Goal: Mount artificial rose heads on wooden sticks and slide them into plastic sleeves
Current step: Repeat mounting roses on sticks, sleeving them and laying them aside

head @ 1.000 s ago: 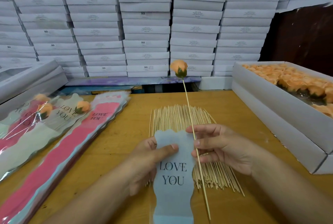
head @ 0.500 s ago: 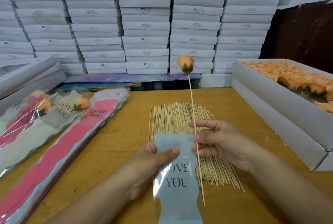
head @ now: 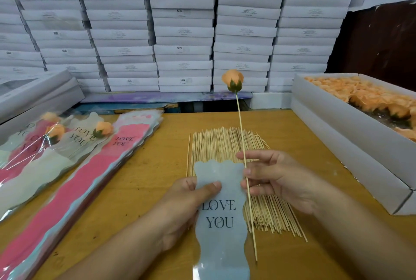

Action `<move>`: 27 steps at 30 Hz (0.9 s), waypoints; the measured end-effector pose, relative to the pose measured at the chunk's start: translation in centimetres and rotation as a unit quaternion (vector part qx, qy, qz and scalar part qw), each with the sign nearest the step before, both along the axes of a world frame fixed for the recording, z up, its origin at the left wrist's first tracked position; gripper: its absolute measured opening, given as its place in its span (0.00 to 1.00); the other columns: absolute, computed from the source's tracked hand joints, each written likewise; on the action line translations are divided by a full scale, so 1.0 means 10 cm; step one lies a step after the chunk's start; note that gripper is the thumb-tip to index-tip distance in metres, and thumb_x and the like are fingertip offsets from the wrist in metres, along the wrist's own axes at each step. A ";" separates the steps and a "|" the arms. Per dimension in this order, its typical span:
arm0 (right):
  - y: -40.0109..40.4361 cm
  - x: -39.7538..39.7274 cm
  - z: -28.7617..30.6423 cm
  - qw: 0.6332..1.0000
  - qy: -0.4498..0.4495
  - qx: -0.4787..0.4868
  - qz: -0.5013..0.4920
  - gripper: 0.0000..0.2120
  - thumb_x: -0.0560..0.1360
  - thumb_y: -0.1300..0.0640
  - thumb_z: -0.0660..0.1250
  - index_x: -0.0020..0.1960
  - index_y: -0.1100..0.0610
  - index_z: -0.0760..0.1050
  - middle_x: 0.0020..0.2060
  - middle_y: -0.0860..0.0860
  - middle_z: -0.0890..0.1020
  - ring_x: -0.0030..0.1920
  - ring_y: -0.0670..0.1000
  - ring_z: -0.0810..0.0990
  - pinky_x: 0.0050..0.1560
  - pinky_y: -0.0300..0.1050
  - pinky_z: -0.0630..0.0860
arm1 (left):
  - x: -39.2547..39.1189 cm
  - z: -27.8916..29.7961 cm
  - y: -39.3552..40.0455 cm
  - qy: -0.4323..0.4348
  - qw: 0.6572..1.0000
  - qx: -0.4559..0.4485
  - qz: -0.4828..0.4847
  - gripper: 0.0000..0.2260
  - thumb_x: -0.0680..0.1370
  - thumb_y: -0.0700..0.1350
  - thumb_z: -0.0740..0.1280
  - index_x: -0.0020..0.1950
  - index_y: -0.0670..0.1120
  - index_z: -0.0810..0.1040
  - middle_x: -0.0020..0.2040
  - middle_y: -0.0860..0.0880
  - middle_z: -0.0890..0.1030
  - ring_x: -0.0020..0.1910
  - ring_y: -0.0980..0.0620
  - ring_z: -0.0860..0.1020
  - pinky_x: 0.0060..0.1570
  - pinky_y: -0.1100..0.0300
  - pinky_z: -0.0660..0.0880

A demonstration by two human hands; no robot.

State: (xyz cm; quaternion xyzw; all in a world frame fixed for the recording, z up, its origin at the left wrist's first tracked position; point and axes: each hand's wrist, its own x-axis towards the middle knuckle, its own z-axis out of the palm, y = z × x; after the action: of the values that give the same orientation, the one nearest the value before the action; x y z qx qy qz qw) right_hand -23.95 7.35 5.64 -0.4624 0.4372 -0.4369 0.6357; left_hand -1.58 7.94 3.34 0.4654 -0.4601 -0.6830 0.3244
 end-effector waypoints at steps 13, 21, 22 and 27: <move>0.00 0.00 -0.02 1.000 0.007 0.009 0.004 0.22 0.65 0.67 0.74 0.59 0.59 0.81 0.51 0.60 0.86 0.40 0.55 0.86 0.34 0.43 0.83 | 0.00 0.01 0.00 0.004 0.999 -0.011 0.039 0.18 0.66 0.37 0.78 0.55 0.38 0.84 0.50 0.37 0.86 0.48 0.38 0.85 0.53 0.43 0.82; -0.02 -0.02 0.05 1.000 -0.001 -0.001 -0.016 0.24 0.64 0.67 0.75 0.60 0.60 0.81 0.49 0.61 0.86 0.39 0.55 0.86 0.32 0.42 0.82 | 0.02 0.01 -0.01 0.009 0.999 -0.001 0.032 0.26 0.61 0.38 0.81 0.58 0.38 0.82 0.51 0.38 0.86 0.49 0.38 0.85 0.56 0.42 0.80; -0.04 -0.03 0.09 1.000 -0.001 -0.004 -0.021 0.24 0.64 0.67 0.74 0.60 0.60 0.80 0.49 0.61 0.86 0.39 0.54 0.86 0.33 0.42 0.83 | 0.02 0.01 -0.01 0.008 1.000 -0.001 0.029 0.26 0.62 0.38 0.81 0.58 0.39 0.82 0.51 0.38 0.86 0.50 0.38 0.85 0.56 0.41 0.80; -0.27 -0.01 0.41 0.998 0.020 -0.031 -0.054 0.21 0.67 0.68 0.72 0.59 0.58 0.79 0.42 0.58 0.87 0.38 0.52 0.86 0.33 0.40 0.82 | 0.00 0.00 0.01 -0.005 1.000 0.002 0.030 0.25 0.63 0.36 0.81 0.59 0.38 0.81 0.51 0.38 0.86 0.50 0.39 0.85 0.57 0.42 0.80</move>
State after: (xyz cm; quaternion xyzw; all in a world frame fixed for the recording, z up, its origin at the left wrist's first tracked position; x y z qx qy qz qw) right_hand -24.05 4.64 9.76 -0.4660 0.4602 -0.4746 0.5881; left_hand -1.58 8.05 3.31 0.4836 -0.4460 -0.6714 0.3412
